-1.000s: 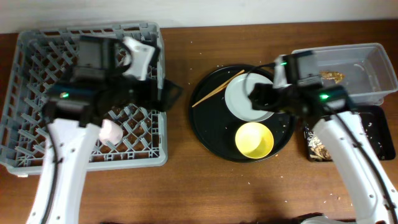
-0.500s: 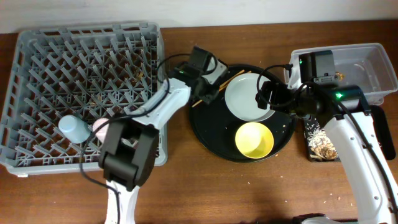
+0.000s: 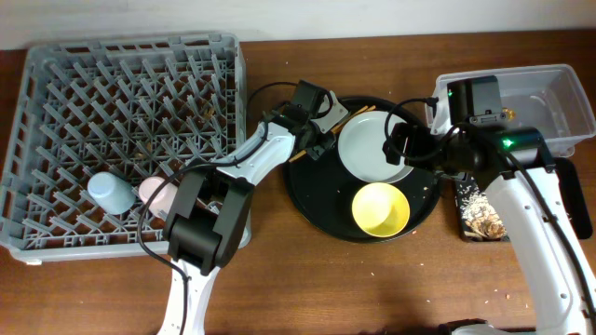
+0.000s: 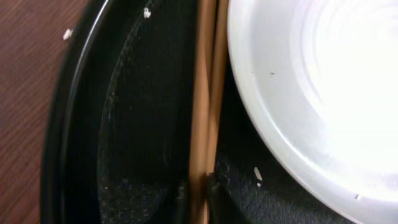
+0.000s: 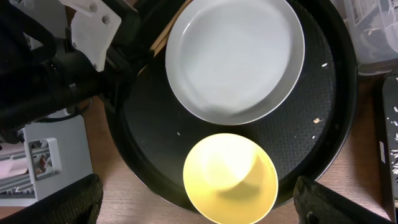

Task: Sort waste into correct bins and load items into the dishwasher rack
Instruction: 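Pick up the wooden chopsticks with the left gripper and place them in the rack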

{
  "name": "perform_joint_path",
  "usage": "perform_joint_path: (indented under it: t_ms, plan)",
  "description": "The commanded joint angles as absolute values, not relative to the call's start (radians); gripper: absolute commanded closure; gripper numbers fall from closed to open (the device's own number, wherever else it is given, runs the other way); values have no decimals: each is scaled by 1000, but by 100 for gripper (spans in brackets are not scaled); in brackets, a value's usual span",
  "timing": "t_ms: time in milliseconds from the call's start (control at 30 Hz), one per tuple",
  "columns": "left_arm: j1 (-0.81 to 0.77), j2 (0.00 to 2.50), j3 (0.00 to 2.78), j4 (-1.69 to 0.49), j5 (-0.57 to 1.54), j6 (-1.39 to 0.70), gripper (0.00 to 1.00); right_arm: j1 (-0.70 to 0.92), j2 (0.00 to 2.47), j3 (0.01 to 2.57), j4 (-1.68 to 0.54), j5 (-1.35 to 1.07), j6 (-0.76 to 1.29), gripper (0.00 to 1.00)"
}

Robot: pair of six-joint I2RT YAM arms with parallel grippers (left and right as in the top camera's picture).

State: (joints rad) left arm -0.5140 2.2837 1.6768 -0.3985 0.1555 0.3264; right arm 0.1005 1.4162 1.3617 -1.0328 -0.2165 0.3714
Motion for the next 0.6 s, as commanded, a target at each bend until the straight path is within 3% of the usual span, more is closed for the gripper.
perform_joint_path:
  t_ms: [0,233,400,467,567]
  plan:
    - [-513,2300,1680,-406,149,339,100,98,1401,1380,-1034,-226,383,2]
    - [-509,2191,1721,-539,141,277,100,97,1401,1380,-1042,-226,383,2]
    - [-415,1950,1736,-841,22,-42,100,97,1401,1380,-1041,-226,383,2]
    - [-347,1945,1735,-929,-122,-217,100,98,1401,1380,-1041,-226,383,2]
    - [-219,1994,1730,-928,-146,-371,100,98,1401,1380,-1041,-226,383,1]
